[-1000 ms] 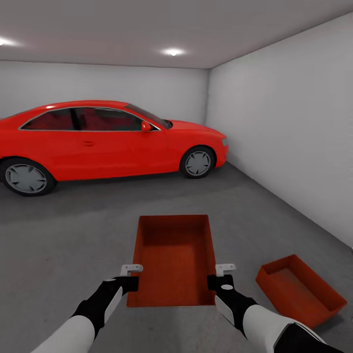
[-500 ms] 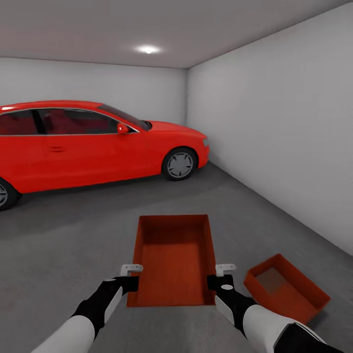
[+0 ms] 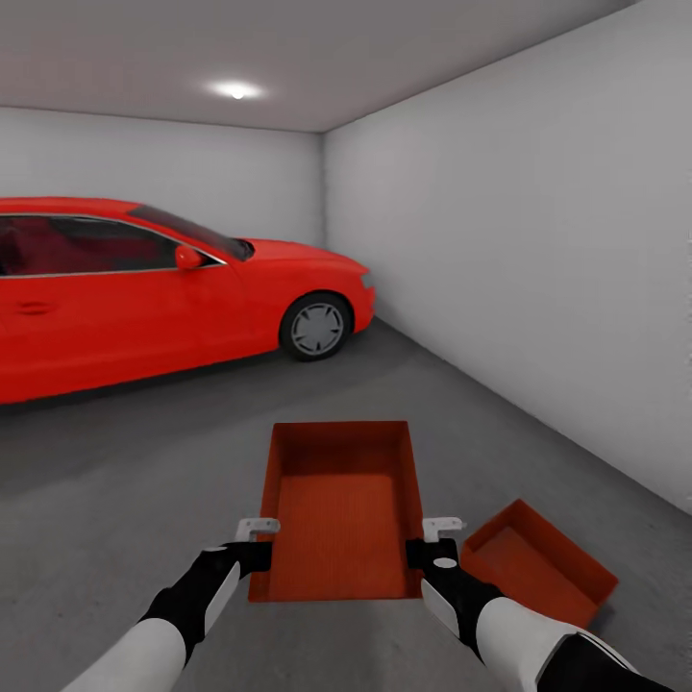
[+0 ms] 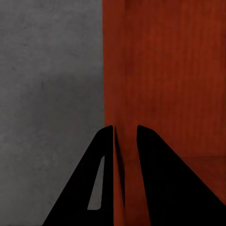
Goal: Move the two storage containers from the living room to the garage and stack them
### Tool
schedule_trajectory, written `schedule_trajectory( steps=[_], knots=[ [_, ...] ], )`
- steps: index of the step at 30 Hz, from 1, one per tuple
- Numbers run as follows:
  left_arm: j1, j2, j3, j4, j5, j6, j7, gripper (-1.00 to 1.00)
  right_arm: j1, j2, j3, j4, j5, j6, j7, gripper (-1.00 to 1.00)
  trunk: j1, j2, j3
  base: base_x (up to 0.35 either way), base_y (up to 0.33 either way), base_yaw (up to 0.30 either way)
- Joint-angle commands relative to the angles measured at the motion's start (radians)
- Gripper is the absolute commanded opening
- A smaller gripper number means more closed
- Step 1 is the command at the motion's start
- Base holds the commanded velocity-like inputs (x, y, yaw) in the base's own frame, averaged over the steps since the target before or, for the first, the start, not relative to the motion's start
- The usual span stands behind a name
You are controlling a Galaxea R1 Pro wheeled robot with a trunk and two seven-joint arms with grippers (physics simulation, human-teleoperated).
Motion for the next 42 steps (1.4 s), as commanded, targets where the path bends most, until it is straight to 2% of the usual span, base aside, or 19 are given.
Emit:
schedule_trajectory(
  steps=[1,42],
  knots=[
    [0.000,0.001,0.009,0.000,0.005,0.007,0.003,-1.00,-0.002,-0.012,-0.043,-0.001,0.008,-0.026,-0.033,-1.00,0.001,-0.001,-0.001,0.321,0.000,-0.243],
    [0.000,0.001,0.008,0.000,0.005,0.012,0.003,-1.00,-0.002,-0.012,-0.043,-0.001,0.008,-0.026,-0.033,-1.00,0.001,-0.001,-0.001,0.299,0.000,-0.243]
  ],
)
